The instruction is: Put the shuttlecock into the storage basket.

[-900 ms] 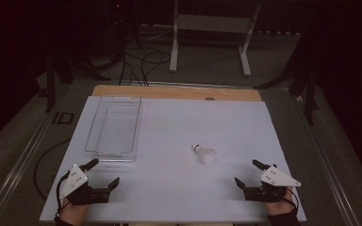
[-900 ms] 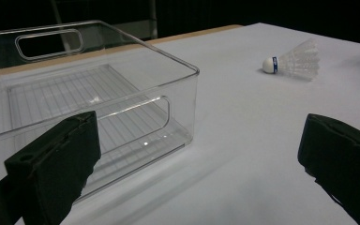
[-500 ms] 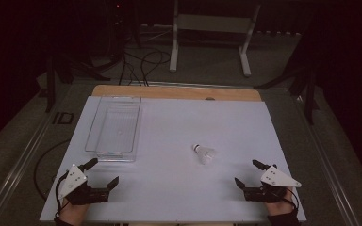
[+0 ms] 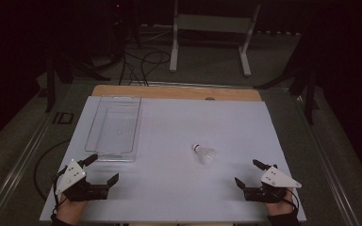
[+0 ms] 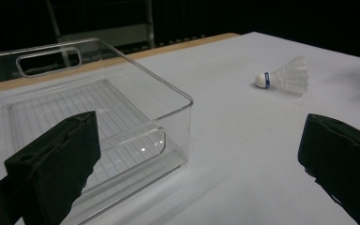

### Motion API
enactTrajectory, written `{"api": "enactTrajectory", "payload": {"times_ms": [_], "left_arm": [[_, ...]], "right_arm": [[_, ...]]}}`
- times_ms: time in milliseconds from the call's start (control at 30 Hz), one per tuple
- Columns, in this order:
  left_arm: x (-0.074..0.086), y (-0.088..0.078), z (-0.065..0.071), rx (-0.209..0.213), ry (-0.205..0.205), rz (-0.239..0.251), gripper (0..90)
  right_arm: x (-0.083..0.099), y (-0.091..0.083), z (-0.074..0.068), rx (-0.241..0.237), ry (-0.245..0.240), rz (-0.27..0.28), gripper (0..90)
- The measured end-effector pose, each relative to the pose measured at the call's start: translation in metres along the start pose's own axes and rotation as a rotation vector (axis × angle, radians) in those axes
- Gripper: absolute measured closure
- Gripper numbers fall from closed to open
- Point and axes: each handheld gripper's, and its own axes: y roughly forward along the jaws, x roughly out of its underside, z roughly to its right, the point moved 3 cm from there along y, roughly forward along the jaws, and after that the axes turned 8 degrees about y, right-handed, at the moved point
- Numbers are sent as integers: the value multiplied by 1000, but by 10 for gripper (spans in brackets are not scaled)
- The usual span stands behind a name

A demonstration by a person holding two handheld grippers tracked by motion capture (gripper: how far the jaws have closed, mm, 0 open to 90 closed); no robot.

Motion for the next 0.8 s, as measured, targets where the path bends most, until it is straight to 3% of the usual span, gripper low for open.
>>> {"api": "enactTrajectory", "payload": {"times_ms": [200,500,800], "left_arm": [[-12,0,-1,36,16,-19,2],[-30,4,2,93,73,-37,2],[-37,10,6,191,124,-86,2]], "right_arm": [[-1,0,-1,-2,-8,6,96],[-1,1,-1,-14,-6,8,96],[0,1,-1,-18,-1,3,96]]}}
